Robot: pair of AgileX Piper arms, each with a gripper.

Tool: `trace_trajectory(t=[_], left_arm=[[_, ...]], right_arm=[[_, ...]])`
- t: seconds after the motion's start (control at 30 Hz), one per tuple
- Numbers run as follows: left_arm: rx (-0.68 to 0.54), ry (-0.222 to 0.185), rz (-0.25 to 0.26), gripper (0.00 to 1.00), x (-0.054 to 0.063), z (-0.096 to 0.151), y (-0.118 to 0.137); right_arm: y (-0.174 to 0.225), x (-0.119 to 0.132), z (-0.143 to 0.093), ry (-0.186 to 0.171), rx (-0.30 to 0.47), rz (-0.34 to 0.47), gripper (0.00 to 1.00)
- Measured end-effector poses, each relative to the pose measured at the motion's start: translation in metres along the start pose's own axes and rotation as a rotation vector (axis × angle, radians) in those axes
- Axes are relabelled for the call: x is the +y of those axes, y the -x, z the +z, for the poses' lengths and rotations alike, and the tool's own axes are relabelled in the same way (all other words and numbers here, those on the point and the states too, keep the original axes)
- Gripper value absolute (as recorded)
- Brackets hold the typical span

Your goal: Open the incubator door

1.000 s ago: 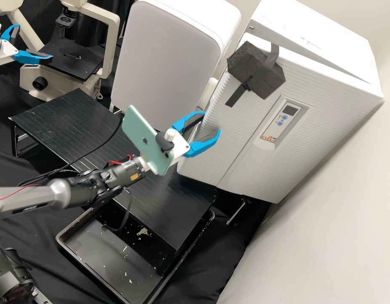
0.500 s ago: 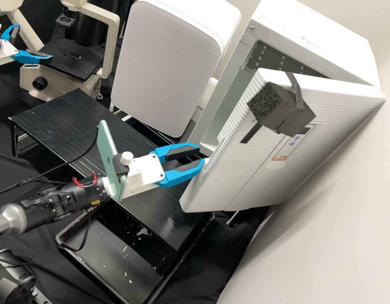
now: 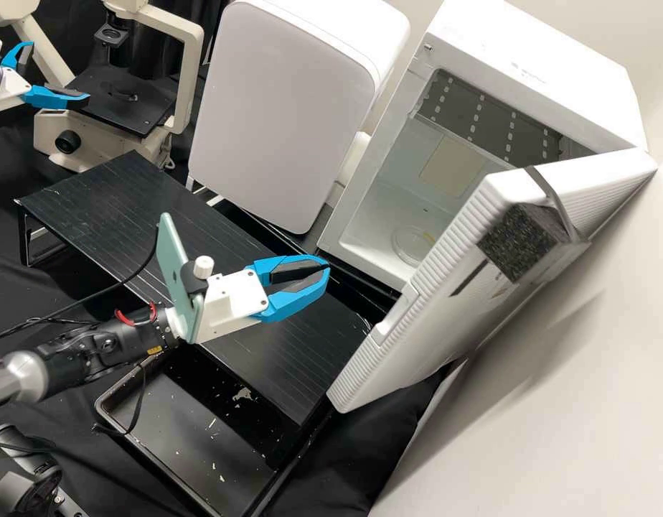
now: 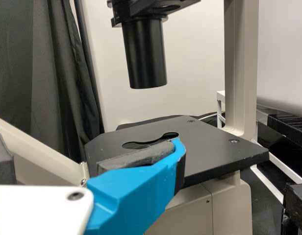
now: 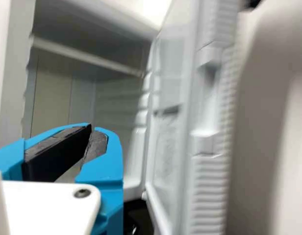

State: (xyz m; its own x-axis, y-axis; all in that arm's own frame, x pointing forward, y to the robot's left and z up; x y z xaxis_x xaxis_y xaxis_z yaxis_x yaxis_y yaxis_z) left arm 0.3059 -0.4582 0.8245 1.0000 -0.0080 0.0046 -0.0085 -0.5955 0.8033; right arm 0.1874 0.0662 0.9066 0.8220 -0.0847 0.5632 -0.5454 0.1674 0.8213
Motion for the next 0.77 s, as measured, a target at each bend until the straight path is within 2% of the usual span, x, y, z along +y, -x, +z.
trace_trajectory(t=[0.07, 0.1, 0.2, 0.3, 0.4, 0.43, 0.53, 0.6, 0.73, 0.77], left_arm=[[0.000, 0.000, 0.000, 1.00, 0.000, 0.000, 0.000], [0.000, 0.000, 0.000, 1.00, 0.000, 0.000, 0.000], [0.000, 0.000, 0.000, 1.00, 0.000, 0.000, 0.000], [0.000, 0.000, 0.000, 1.00, 0.000, 0.000, 0.000], [0.000, 0.000, 0.000, 1.00, 0.000, 0.000, 0.000], [0.000, 0.000, 0.000, 1.00, 0.000, 0.000, 0.000], [0.000, 0.000, 0.000, 1.00, 0.000, 0.000, 0.000], [0.000, 0.000, 0.000, 1.00, 0.000, 0.000, 0.000], [0.000, 0.000, 0.000, 1.00, 0.000, 0.000, 0.000], [0.000, 0.000, 0.000, 1.00, 0.000, 0.000, 0.000]], right_arm=[[-0.004, -0.011, 0.001, -0.003, 0.003, -0.038, 0.00], [-0.006, -0.014, 0.002, -0.005, 0.007, -0.050, 1.00], [-0.010, -0.024, 0.004, -0.017, 0.022, -0.098, 1.00], [-0.013, -0.033, 0.006, -0.053, 0.035, -0.143, 1.00], [-0.016, -0.039, 0.007, -0.112, 0.049, -0.179, 1.00], [-0.017, -0.043, 0.009, -0.152, 0.053, -0.198, 1.00], [-0.020, -0.049, 0.013, -0.219, 0.059, -0.236, 1.00], [-0.021, -0.053, 0.015, -0.276, 0.078, -0.246, 1.00], [-0.019, -0.057, 0.019, -0.345, 0.101, -0.252, 1.00], [-0.020, -0.057, 0.019, -0.350, 0.105, -0.252, 1.00]])
